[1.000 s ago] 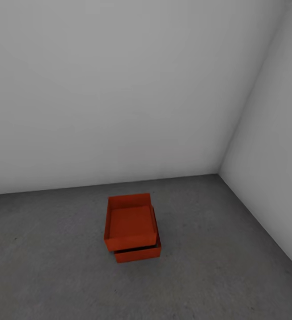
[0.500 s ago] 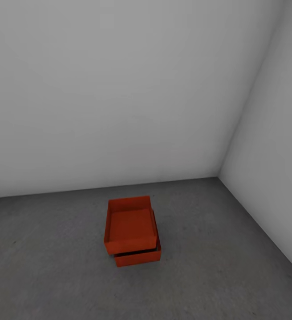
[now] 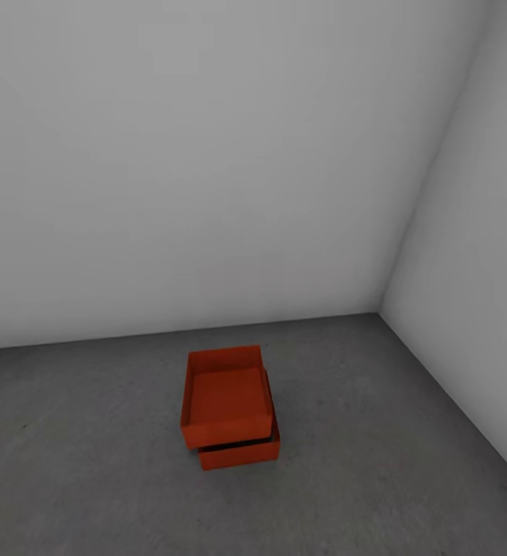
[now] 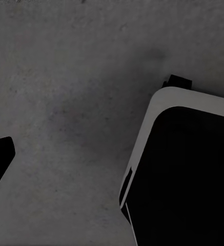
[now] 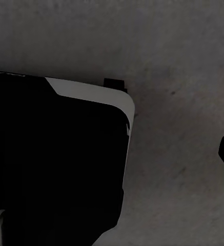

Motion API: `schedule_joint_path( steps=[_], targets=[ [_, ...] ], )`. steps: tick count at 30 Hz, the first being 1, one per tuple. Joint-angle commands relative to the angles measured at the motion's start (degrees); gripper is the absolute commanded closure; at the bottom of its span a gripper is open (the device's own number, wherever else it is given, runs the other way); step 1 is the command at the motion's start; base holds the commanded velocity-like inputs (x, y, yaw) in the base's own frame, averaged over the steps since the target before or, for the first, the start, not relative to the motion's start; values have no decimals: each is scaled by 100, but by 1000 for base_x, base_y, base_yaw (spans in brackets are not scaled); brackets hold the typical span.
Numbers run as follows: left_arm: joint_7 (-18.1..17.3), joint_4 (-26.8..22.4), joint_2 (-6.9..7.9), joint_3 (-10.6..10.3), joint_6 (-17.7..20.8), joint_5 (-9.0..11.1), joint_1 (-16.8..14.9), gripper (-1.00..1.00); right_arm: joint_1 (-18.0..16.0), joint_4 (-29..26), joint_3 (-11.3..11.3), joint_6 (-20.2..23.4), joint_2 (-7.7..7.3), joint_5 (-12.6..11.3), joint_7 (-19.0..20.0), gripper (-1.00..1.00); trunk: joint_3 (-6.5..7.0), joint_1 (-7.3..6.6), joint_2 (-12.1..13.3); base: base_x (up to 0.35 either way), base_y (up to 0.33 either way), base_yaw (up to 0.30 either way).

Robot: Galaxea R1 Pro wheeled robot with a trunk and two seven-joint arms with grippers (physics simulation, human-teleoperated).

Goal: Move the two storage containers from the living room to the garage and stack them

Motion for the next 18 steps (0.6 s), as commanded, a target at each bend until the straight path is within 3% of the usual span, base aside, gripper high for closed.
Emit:
schedule_joint_path(
  steps=[1, 8, 18],
  targets=[
    [14, -1, 0, -47, -13, 56, -2, -100, -8, 18, 19, -30, -1, 44, -3, -100, 3, 1, -6, 0, 0, 0],
    [-5, 3, -15, -35, -7, 62, -2, -100, -4, 18, 19, -30, -1, 44, -3, -100, 67, 1, -6, 0, 0, 0],
    [-782, 39, 1, -42, 5, 125, -2, -100, 137, 18, 21, -39, 43, 53, -3, -100, 160, 1, -6, 0, 0, 0]
  ],
)
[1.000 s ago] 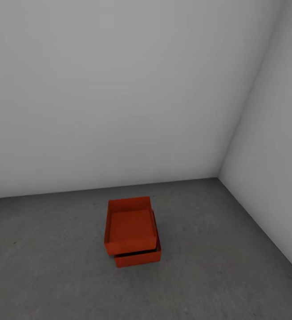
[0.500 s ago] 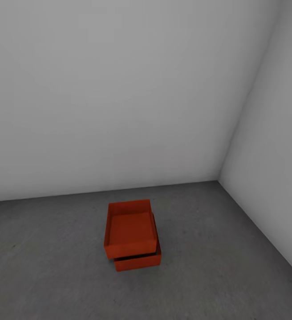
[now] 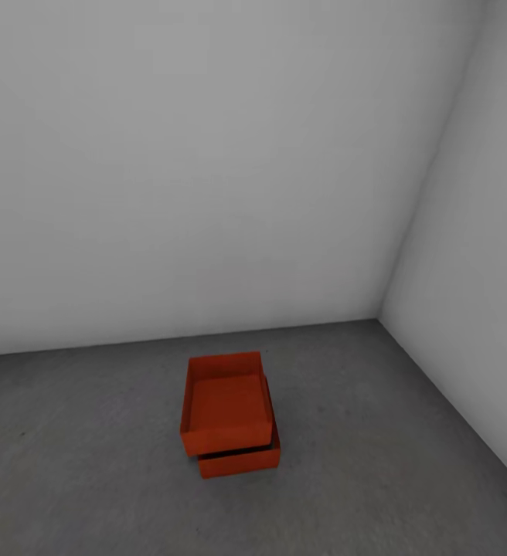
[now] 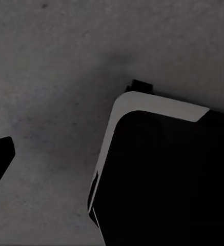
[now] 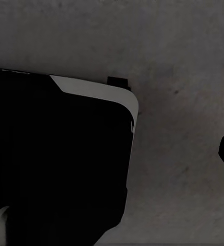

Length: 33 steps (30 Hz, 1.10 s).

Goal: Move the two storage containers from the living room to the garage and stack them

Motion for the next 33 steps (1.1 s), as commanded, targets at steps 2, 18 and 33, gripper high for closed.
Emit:
schedule_joint_path(
  steps=[2, 18, 33],
  targets=[
    [-25, -1, -6, -53, -17, 29, -2, -100, -4, 18, 19, -31, -1, 44, -3, -100, 12, 1, -6, 0, 0, 0],
    [-35, -38, -1, -84, -28, -19, -2, -100, -3, 18, 19, -31, 5, 44, -3, -100, 160, 1, -6, 0, 0, 0],
    [-35, -42, 4, -86, -28, -29, -2, -100, -3, 18, 18, -32, -1, 44, -3, -100, 299, 1, -6, 0, 0, 0]
  ],
)
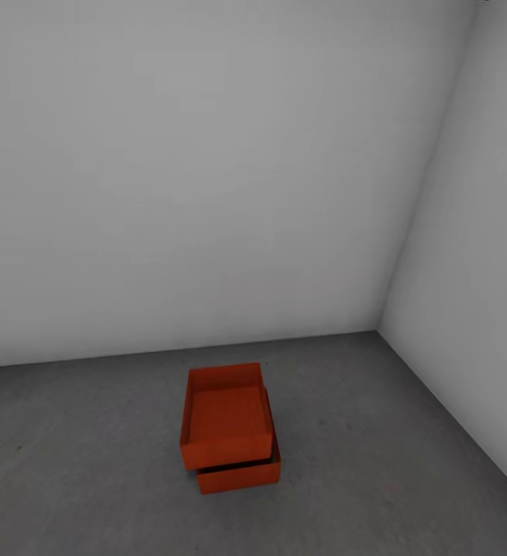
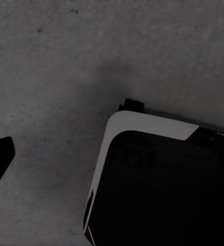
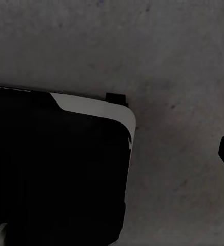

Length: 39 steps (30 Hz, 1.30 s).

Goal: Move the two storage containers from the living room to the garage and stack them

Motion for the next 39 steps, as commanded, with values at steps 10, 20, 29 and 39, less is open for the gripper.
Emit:
schedule_joint_path(
  steps=[10, 20, 29, 39],
  targets=[
    [15, -3, -1, -44, -11, 41, -3, -100, -8, 18, 20, -29, 0, 44, -3, -100, 85, 1, -6, 0, 0, 0],
    [15, -4, -5, -50, -11, 38, -3, -100, -8, 18, 19, -29, -1, 44, -3, -100, 178, 1, -6, 0, 0, 0],
    [15, -4, -1, -50, -11, 42, -3, -100, -8, 18, 19, -29, -1, 44, -3, -100, 261, 1, -6, 0, 0, 0],
    [15, -4, 0, -51, -11, 45, -3, -100, -8, 18, 19, -29, -1, 44, -3, -100, 353, 1, -6, 0, 0, 0]
  ],
)
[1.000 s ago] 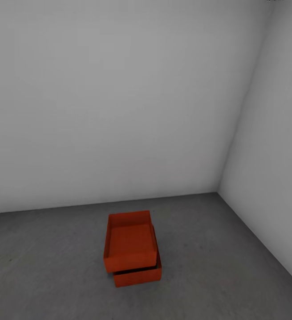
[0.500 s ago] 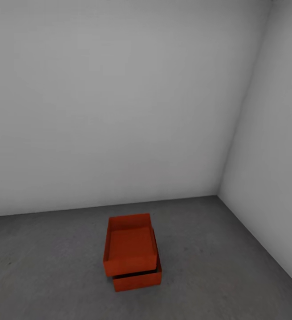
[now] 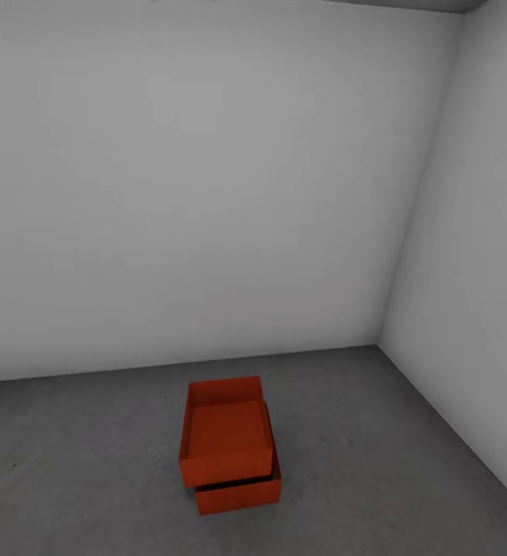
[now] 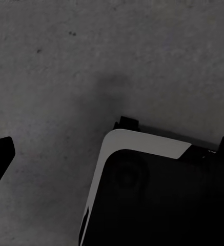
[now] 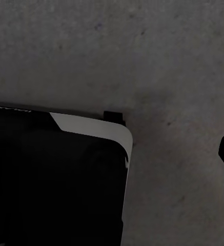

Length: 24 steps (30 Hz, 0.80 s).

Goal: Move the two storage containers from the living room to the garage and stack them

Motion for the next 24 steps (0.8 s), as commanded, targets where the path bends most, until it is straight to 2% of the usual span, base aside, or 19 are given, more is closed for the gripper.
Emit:
schedule_joint_path(
  steps=[1, 24],
  targets=[
    [15, -1, 0, -49, -11, 48, -3, -100, -9, 18, 19, -30, -1, 44, -3, -100, 1, 1, -7, 0, 0, 0],
    [15, -1, 1, -49, -11, 39, -3, -100, -9, 18, 19, -30, -22, 44, -3, -100, 213, 1, -7, 0, 0, 0]
  ],
)
